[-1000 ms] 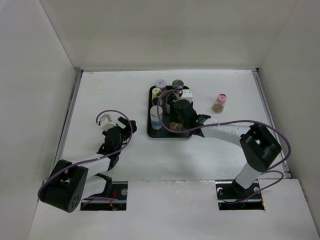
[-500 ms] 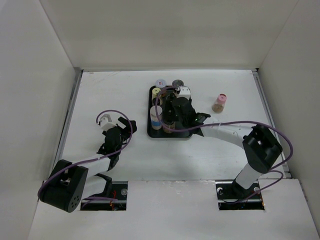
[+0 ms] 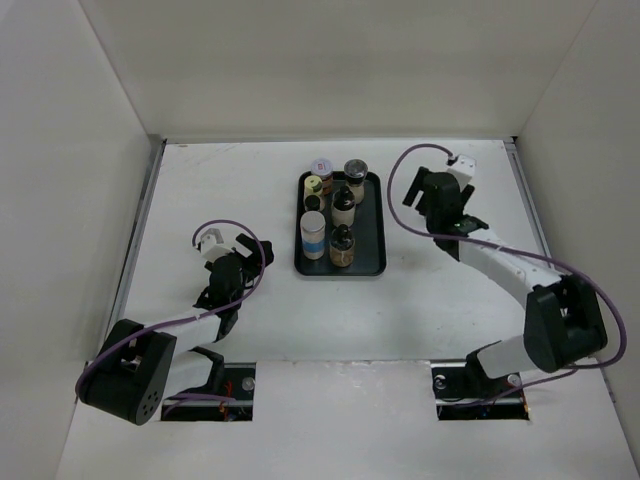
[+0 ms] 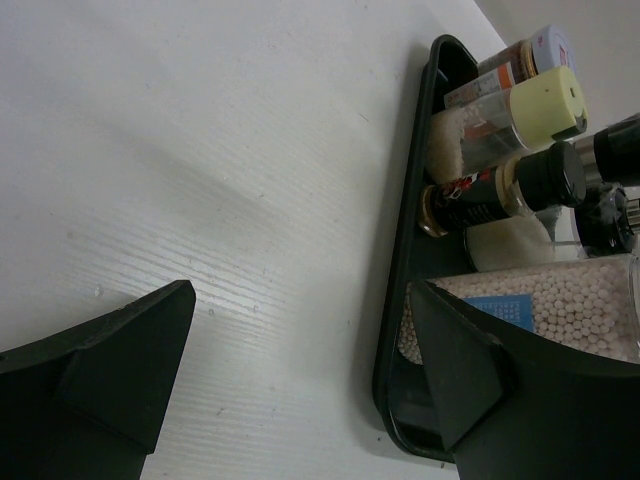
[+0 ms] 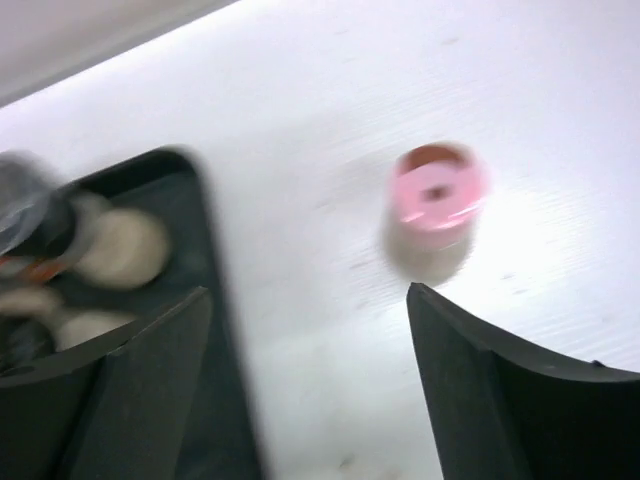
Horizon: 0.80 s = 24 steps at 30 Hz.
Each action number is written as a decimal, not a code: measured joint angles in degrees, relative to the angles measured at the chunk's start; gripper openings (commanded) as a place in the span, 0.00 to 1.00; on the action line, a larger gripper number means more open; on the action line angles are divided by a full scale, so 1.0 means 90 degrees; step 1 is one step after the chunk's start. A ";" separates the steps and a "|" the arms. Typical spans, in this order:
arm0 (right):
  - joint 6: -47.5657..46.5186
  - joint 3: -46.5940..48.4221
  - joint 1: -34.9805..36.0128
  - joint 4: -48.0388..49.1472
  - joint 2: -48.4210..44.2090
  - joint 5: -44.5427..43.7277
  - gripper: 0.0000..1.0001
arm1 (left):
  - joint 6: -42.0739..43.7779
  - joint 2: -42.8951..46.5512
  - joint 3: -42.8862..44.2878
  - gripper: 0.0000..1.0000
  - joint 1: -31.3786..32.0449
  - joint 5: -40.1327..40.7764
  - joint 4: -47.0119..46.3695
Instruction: Organize the condiment bottles
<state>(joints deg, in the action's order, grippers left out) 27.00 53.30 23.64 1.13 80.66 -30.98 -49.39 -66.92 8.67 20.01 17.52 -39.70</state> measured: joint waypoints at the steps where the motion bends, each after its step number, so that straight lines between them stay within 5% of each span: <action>1: -0.0022 0.0007 -0.0236 0.0039 0.0117 -0.0056 0.96 | 0.0000 0.0000 0.0000 0.90 0.0000 0.0000 -0.0002; 8: -0.0248 0.0763 -0.1173 0.0070 0.1564 -0.0039 0.89 | 0.0000 0.0000 0.0000 0.90 0.0000 -0.0002 -0.0005; 12: -0.0338 0.1049 -0.1370 0.0097 0.2096 0.0117 0.53 | 0.0000 0.0000 0.0000 0.90 0.0000 -0.0002 -0.0017; 14: -0.0355 0.1049 -0.1372 0.0092 0.2127 0.0085 0.43 | 0.0000 -0.0002 0.0000 0.90 -0.0002 -0.0002 -0.0027; 24: -0.0653 0.0537 -0.0172 0.0483 0.0882 -0.0073 0.41 | 0.0000 -0.0005 0.0000 0.90 -0.0015 -0.0002 -0.0041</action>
<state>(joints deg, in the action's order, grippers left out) 21.12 58.13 22.09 5.48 88.60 -31.64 -49.39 -66.96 8.67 19.88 17.50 -40.07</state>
